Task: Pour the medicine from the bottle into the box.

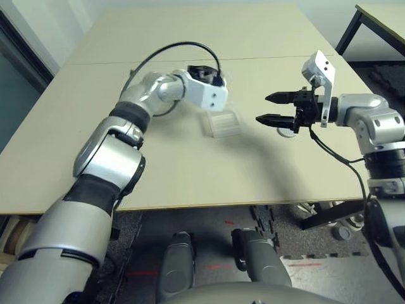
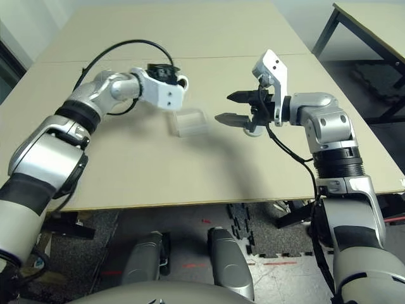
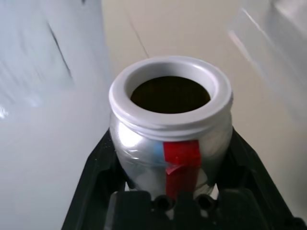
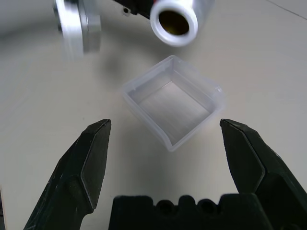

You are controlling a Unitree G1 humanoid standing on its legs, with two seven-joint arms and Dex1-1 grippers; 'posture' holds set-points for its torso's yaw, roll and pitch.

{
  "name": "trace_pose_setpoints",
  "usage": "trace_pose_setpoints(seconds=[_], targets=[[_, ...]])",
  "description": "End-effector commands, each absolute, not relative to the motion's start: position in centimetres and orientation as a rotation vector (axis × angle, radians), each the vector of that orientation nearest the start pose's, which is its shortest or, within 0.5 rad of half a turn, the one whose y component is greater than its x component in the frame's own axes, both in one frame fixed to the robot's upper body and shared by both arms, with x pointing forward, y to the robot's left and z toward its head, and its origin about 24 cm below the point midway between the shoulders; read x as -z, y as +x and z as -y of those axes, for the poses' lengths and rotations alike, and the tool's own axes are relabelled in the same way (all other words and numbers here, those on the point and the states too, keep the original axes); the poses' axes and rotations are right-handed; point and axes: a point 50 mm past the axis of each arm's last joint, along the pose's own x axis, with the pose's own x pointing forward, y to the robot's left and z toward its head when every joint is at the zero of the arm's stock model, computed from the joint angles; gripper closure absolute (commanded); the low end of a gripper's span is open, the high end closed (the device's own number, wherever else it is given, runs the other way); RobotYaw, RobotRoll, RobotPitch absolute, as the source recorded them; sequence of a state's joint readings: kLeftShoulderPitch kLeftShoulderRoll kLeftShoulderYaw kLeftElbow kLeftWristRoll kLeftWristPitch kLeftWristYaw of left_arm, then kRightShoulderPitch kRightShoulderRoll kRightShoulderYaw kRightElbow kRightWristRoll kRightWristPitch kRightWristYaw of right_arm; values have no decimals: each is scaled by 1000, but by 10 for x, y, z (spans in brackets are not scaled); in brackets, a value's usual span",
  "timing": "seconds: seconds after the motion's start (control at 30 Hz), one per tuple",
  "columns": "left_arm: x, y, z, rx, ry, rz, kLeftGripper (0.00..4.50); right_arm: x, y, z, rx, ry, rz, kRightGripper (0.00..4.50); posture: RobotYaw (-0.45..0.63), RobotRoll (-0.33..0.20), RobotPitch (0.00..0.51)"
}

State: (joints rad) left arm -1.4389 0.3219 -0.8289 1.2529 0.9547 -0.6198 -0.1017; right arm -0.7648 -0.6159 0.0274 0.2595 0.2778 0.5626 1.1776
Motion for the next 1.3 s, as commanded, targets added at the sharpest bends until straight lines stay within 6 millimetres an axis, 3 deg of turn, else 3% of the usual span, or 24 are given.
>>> trace_pose_setpoints(seconds=[0.03, 0.23, 0.4, 0.57, 0.73, 0.9, 1.07, 1.3], targets=[[-199, 407, -60, 799, 2205, 580, 1855, -197, 334, 193, -1079, -229, -198, 0, -141, 0, 98], [-197, 410, -56, 790, 2422, 533, 1855, -197, 330, 194, -1072, -204, -194, 0, -148, 0, 101], [-201, 411, -52, 776, 2444, 547, 1855, -197, 330, 196, -1063, -199, -195, 0, -149, 0, 101], [-199, 410, -54, 805, 2340, 482, 1855, -198, 330, 195, -1063, -198, -193, 0, -147, 0, 95], [-197, 408, -61, 881, 1935, 312, 1855, -198, 330, 195, -1063, -200, -195, 0, -142, 0, 92], [-200, 407, -77, 965, 1283, 110, 1855, -198, 332, 196, -1063, -205, -204, 0, -123, 0, 100], [-201, 408, -101, 987, 911, 43, 1855, -199, 337, 193, -1078, -207, -210, 0, -103, 0, 110], [-195, 408, -129, 931, 538, 24, 1855, -199, 341, 189, -1100, -209, -210, 0, -83, 0, 124]])
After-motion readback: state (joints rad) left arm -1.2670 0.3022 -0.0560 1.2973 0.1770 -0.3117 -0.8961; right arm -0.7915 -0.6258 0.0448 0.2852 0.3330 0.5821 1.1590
